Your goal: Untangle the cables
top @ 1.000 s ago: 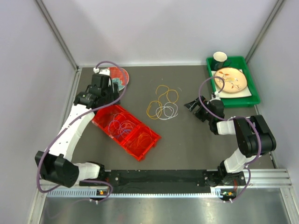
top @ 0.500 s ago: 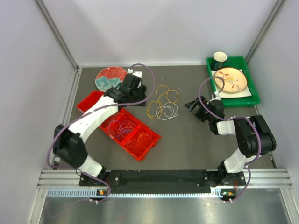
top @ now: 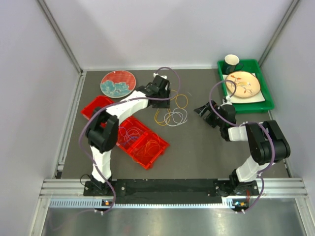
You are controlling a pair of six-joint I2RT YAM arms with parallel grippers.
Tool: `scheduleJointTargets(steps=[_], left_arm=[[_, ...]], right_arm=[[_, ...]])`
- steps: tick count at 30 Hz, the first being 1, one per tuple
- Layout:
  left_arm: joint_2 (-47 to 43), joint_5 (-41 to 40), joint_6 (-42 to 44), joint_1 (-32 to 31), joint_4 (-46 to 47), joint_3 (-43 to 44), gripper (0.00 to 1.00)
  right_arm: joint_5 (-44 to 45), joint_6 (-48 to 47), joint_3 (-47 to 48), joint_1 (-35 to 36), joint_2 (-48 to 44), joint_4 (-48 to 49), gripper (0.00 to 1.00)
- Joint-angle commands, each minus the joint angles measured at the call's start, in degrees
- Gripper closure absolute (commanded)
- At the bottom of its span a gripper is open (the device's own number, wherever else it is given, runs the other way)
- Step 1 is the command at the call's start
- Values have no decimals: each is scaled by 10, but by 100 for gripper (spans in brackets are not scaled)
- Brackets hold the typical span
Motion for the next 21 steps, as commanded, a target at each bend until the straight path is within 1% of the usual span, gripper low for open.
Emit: scheduleJointTargets(steps=[1,9,17,21], left_arm=[[49,2,-17,-14,14,62,49],[100,-1,-18,-20,20,72,51],[124,-7,-18,-20,35,75,52],[138,-24,-15,-20,36,89,52]], right_arm=[[2,-3,20,-2,10,16,1],[3,3,16,-5,12,25,1],[0,3,18,-6,15,26,1],[0,4,19,-7,16,27,1]])
